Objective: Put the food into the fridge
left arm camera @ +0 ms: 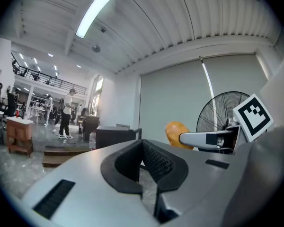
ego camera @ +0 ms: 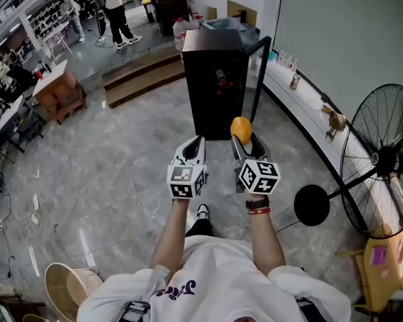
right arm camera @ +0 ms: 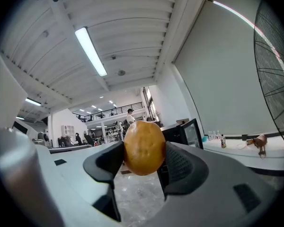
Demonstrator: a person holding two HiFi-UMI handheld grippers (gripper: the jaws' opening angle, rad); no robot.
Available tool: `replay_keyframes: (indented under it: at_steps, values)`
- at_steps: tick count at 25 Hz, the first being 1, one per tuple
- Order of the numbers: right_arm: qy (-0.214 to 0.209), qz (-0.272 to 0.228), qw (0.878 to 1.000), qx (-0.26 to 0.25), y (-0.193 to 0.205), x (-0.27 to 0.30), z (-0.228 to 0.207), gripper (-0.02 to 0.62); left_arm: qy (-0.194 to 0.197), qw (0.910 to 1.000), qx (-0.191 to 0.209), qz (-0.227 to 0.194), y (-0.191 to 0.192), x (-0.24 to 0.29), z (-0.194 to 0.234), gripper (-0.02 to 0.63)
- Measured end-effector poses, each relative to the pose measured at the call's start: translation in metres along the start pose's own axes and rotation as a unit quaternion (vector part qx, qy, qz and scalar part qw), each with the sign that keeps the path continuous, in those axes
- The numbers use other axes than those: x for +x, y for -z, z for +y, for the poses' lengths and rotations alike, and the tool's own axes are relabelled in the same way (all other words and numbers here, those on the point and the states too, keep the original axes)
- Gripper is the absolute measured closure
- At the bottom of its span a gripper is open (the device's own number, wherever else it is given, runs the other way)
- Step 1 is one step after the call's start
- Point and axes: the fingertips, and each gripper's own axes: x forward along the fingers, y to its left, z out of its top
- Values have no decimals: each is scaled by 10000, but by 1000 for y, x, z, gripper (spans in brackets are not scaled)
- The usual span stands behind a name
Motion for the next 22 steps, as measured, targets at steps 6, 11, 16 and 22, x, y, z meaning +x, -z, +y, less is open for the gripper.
replay_keyframes:
  at_steps: [6, 11, 16, 22]
  values:
    - [95, 109, 9999, 61, 11, 53, -31, 308, 153, 9999, -39, 60, 17, 61, 16, 588]
    - [102, 143, 9998, 25, 7, 113, -50, 310, 198, 9997, -125, 47, 16, 119, 49, 588]
    - [-9, 295, 9995, 86, 12, 170, -55, 311, 92, 9995, -310, 15, 13, 167, 93, 588]
    - [-86, 457, 9989, 85, 20, 237, -53, 311, 94, 9991, -402, 123, 21, 216, 139, 588]
